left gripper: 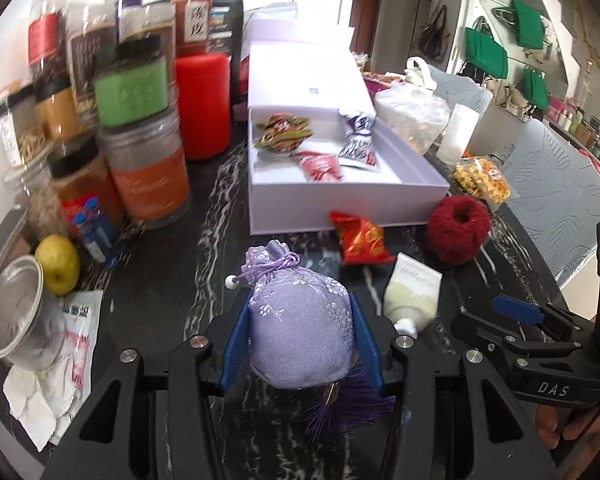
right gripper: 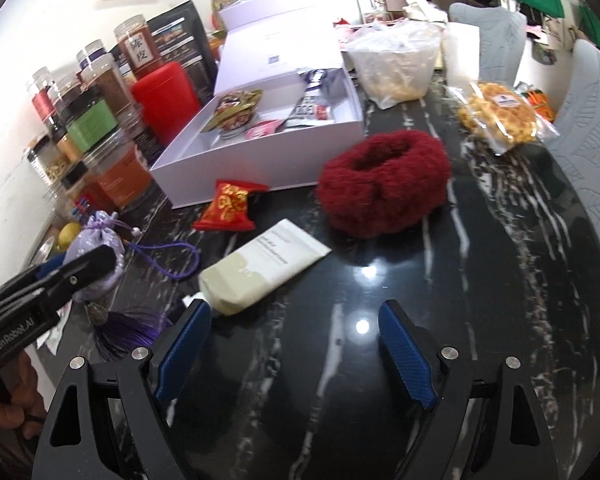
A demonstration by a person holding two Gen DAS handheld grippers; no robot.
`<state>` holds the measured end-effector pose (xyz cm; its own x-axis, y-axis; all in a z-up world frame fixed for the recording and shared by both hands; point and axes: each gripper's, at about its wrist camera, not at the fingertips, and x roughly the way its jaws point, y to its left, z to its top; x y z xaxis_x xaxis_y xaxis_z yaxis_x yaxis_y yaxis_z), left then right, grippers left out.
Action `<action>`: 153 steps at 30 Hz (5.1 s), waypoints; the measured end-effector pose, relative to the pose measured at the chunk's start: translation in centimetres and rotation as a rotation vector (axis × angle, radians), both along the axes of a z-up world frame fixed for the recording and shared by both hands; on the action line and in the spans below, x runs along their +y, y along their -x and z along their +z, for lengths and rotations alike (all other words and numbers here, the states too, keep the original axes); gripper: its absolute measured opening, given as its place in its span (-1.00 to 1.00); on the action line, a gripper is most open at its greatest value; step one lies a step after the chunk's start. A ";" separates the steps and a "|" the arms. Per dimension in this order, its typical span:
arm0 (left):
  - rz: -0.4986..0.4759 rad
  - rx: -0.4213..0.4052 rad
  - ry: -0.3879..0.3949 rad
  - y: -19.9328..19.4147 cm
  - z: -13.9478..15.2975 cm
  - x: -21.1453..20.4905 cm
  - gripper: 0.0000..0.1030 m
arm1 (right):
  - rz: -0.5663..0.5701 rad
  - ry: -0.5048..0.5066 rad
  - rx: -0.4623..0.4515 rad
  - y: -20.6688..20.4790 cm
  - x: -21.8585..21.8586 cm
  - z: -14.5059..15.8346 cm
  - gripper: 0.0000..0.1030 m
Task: Organize soft objects
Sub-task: 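Grasp the lavender sachet with the left gripper while the right approaches the hand cream tube, then grasp the white hand cream tube with the right gripper, then lift the lavender sachet and hand cream tube toward the white box with both grippers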
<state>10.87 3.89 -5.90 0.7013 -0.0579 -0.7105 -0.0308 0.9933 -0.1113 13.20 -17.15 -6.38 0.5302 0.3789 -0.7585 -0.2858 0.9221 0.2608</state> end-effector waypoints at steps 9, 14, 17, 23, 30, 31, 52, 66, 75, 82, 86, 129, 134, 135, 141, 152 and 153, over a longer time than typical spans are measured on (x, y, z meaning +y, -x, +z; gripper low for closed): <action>0.027 0.046 0.025 -0.1 -2.1 1.8 -0.07 | -0.004 -0.019 0.051 -1.5 3.1 -0.9 0.68; 0.039 0.071 0.045 -0.5 -3.1 2.8 -0.07 | -0.032 -0.005 0.074 -2.6 4.6 -1.5 0.68; 0.044 0.084 0.048 -0.6 -3.5 3.2 -0.07 | -0.041 0.037 0.055 -2.9 5.2 -1.6 0.68; 0.047 0.097 0.060 -0.7 -4.1 3.5 -0.07 | -0.020 0.117 0.008 -2.3 5.8 -2.0 0.46; 0.038 0.097 0.049 -0.7 -4.2 3.4 -0.07 | 0.067 0.153 -0.041 -1.0 6.9 -2.2 -0.05; 0.038 0.098 0.047 -0.8 -4.2 3.3 -0.07 | 0.076 0.164 -0.049 -0.7 6.9 -2.2 -0.21; 0.003 0.097 0.044 -0.4 -4.7 2.0 -0.13 | 0.051 0.130 -0.061 0.0 5.0 -2.2 -0.27; -0.022 0.031 0.046 1.3 -2.4 1.0 -0.14 | 0.025 0.089 -0.083 2.3 3.2 -0.6 -0.29; -0.041 -0.023 0.040 3.0 -0.4 0.3 -0.14 | 0.001 0.069 -0.135 4.7 2.1 1.3 -0.30; -0.055 -0.072 0.031 3.9 1.5 -0.3 -0.14 | 0.003 0.054 -0.184 6.0 1.6 3.0 -0.30; -0.057 -0.109 0.021 4.5 2.9 -0.7 -0.14 | 0.014 0.046 -0.212 6.8 1.5 4.1 -0.30; -0.142 -0.324 0.004 -5.6 13.0 -2.9 -0.14 | 0.115 0.050 -0.426 -1.6 1.9 14.4 -0.29; -0.164 -0.362 -0.010 -7.7 14.2 -3.5 -0.14 | 0.123 0.050 -0.458 -3.5 2.1 15.5 -0.29; -0.167 -0.366 -0.008 -8.2 14.3 -3.5 -0.14 | 0.123 0.054 -0.466 -3.9 2.1 15.7 -0.29; -0.177 -0.394 -0.020 -10.5 15.2 -3.8 -0.14 | 0.131 0.053 -0.501 -6.4 2.4 16.9 -0.29; -0.127 -0.413 -0.006 -15.1 15.6 -2.9 -0.14 | 0.133 0.030 -0.507 -11.6 3.1 16.9 -0.29; -0.126 -0.411 -0.008 -15.5 15.5 -2.9 -0.14 | 0.133 0.029 -0.507 -12.0 3.1 16.8 -0.29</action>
<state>26.36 1.03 9.60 0.9139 -0.1569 -0.3744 0.1362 0.9873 -0.0812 25.17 -14.05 10.46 0.7823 0.4503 -0.4304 -0.4845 0.8741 0.0339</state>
